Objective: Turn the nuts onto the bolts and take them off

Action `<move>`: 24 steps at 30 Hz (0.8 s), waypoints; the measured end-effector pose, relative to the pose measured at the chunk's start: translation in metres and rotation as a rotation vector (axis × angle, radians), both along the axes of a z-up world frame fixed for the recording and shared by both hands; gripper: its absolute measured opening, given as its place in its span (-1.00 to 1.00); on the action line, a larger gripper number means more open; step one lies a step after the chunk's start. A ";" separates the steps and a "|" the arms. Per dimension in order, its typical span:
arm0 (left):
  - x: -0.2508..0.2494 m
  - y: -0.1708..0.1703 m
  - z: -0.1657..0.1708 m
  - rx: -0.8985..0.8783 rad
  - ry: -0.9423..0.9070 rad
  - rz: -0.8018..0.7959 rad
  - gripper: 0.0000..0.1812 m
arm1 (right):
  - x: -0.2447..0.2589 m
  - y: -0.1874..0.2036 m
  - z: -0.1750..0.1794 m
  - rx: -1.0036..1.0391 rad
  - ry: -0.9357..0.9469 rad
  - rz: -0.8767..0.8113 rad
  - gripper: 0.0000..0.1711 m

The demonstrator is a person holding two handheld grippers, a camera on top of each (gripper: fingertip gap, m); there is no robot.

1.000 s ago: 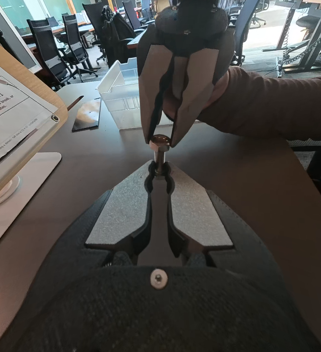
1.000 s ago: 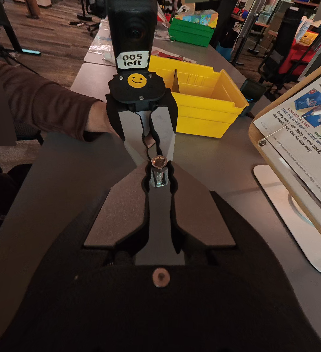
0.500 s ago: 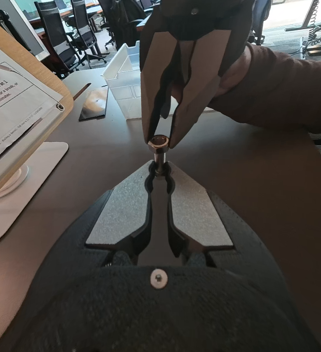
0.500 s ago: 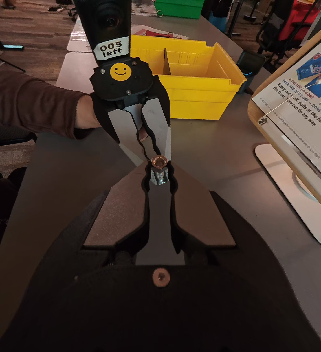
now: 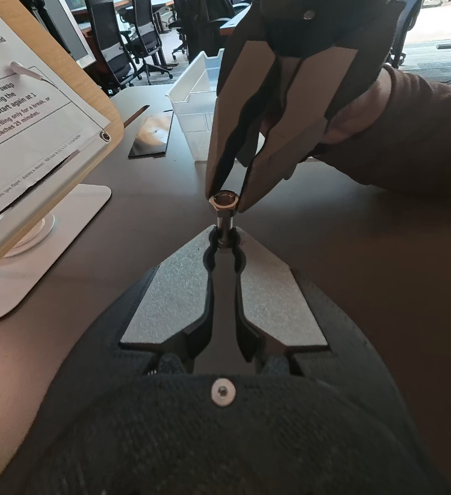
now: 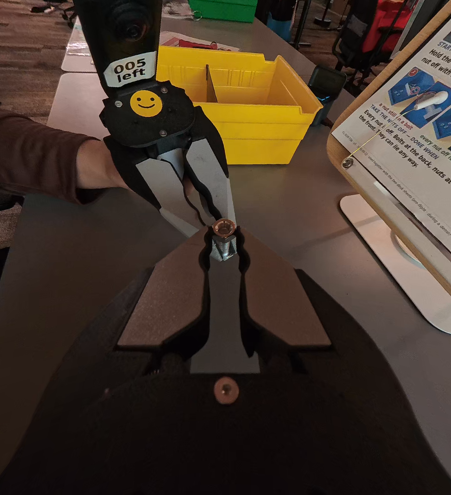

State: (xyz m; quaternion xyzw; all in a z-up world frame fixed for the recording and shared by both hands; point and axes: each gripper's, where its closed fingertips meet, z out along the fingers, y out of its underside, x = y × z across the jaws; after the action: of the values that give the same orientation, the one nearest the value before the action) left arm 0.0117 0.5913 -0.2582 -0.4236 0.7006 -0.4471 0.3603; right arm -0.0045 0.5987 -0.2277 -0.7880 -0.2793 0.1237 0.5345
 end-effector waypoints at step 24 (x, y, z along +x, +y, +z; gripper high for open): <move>-0.002 -0.002 0.005 -0.054 -0.015 -0.034 -0.91 | -0.011 -0.007 0.010 0.016 0.146 0.108 -0.52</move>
State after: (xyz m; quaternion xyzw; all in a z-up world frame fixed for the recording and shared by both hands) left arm 0.0100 0.5890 -0.2536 -0.4180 0.6925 -0.4752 0.3463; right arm -0.0152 0.5914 -0.2177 -0.7564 -0.2826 0.2069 0.5524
